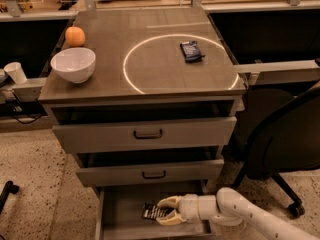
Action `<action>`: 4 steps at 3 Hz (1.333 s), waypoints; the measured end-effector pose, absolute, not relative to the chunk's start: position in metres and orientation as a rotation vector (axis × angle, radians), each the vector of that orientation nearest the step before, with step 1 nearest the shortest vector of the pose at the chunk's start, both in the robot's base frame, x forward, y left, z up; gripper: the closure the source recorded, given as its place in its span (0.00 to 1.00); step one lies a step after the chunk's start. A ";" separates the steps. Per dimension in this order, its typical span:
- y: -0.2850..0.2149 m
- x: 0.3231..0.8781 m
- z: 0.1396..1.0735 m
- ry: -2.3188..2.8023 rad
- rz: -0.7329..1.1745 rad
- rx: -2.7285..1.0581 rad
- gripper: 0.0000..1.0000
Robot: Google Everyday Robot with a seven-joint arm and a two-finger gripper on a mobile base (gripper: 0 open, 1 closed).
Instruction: Place rxbar chocolate into bottom drawer
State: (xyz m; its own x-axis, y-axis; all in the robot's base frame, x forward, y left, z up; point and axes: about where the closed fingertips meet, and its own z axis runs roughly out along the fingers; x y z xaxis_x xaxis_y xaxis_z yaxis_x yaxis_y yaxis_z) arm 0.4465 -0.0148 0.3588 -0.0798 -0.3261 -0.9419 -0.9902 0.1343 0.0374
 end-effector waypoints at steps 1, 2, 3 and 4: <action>-0.014 0.444 0.360 1.545 0.995 -1.328 1.00; -0.021 0.465 0.315 1.689 0.954 -1.319 1.00; -0.031 0.481 0.270 1.787 0.878 -1.292 1.00; -0.034 0.498 0.235 1.835 0.795 -1.296 1.00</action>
Offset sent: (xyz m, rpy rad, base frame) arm 0.0402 -0.0109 -0.0829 -0.1857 0.1780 -0.0805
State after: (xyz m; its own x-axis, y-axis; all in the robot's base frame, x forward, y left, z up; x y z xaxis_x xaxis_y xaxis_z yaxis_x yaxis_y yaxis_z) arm 0.4983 -0.0341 0.2348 -0.2158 -0.4931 -0.8428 -0.9522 0.2976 0.0697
